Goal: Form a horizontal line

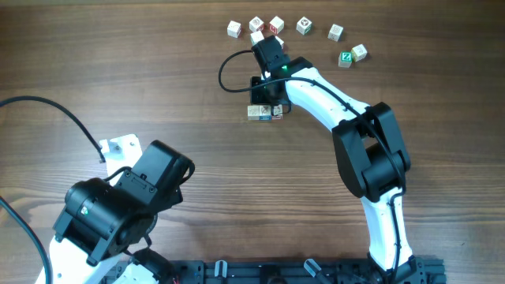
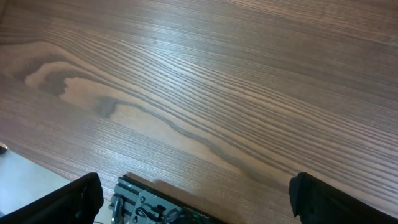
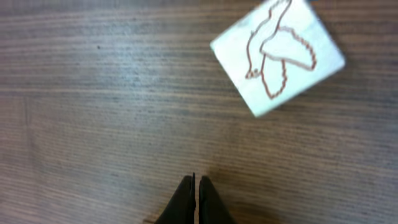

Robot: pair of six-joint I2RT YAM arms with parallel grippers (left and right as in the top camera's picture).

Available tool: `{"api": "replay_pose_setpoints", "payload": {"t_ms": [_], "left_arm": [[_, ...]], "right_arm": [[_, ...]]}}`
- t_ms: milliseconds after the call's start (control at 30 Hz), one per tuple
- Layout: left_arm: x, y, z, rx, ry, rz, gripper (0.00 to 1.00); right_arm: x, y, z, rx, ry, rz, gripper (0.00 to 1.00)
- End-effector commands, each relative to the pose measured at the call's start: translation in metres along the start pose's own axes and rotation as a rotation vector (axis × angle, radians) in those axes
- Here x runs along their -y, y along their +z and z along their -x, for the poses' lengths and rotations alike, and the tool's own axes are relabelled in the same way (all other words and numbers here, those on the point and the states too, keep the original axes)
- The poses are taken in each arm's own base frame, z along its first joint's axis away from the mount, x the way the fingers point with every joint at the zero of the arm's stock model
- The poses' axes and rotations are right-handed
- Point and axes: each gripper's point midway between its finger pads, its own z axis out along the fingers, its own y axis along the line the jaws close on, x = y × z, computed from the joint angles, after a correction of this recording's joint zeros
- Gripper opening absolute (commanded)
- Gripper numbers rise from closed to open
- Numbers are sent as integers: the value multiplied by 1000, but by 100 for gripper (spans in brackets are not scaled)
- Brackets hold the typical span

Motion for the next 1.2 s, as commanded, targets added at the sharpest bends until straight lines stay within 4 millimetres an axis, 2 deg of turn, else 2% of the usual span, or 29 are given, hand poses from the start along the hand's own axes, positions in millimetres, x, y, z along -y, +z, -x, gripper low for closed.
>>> {"api": "replay_pose_setpoints", "payload": {"t_ms": [0,200,367,467,1067,1167], "left_arm": [[-3,1,2,10,-12,16,100],[-3,1,2,10,-12,16,100],[-3,1,2,10,-12,16,100],[-3,1,2,10,-12,16,100],[-3,1,2,10,-12,16,100],[-3,1,2,10,-12,16,100]], "right_arm": [[9,-1,14,38,28,-26,5],[28,-10,26,40,109,-40,5],[34,-10,16,-2,117,-62,5],[38,-10,17,5,120,-81,5],[31,-11,8,-37,115,-44,5],[30,-11,12,-22,112,-40,5]]}}
